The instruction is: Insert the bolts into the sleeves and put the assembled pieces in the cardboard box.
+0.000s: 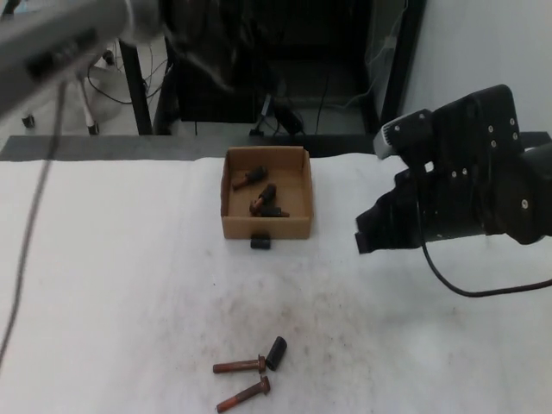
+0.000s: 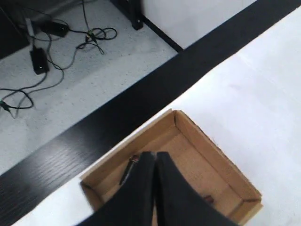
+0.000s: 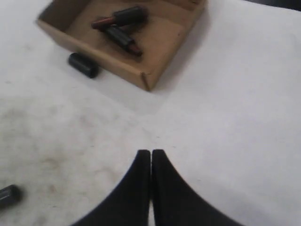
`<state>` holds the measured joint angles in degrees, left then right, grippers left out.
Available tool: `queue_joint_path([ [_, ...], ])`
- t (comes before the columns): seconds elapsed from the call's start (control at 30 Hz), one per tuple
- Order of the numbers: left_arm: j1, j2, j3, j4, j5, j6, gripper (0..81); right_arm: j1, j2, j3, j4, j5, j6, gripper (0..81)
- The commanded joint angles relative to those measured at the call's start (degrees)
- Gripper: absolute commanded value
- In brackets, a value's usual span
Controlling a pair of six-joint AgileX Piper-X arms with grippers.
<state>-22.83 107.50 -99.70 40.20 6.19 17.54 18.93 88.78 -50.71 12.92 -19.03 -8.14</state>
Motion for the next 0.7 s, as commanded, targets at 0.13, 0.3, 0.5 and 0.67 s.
queue_joint_path([
  [0.13, 0.0, -8.3, 6.1, 9.3, -2.7, 3.9, 0.2, 6.9, -0.4, -0.5, -0.3, -3.9, -7.8, 0.8],
  [0.3, 0.0, -18.9, 22.2, 1.3, -2.7, 4.2, 0.1, 12.1, -0.4, -0.5, -0.3, 0.3, -8.6, 0.8],
  [0.5, 0.0, -36.3, 50.9, -21.6, -1.8, 12.3, 0.1, 13.2, -0.4, -0.5, 0.2, 1.3, -8.6, 0.8],
  [0.67, 0.0, -39.8, 62.6, -40.8, 0.7, 6.9, 0.1, 13.0, -0.4, -0.5, 0.7, 2.5, -8.1, 0.8],
])
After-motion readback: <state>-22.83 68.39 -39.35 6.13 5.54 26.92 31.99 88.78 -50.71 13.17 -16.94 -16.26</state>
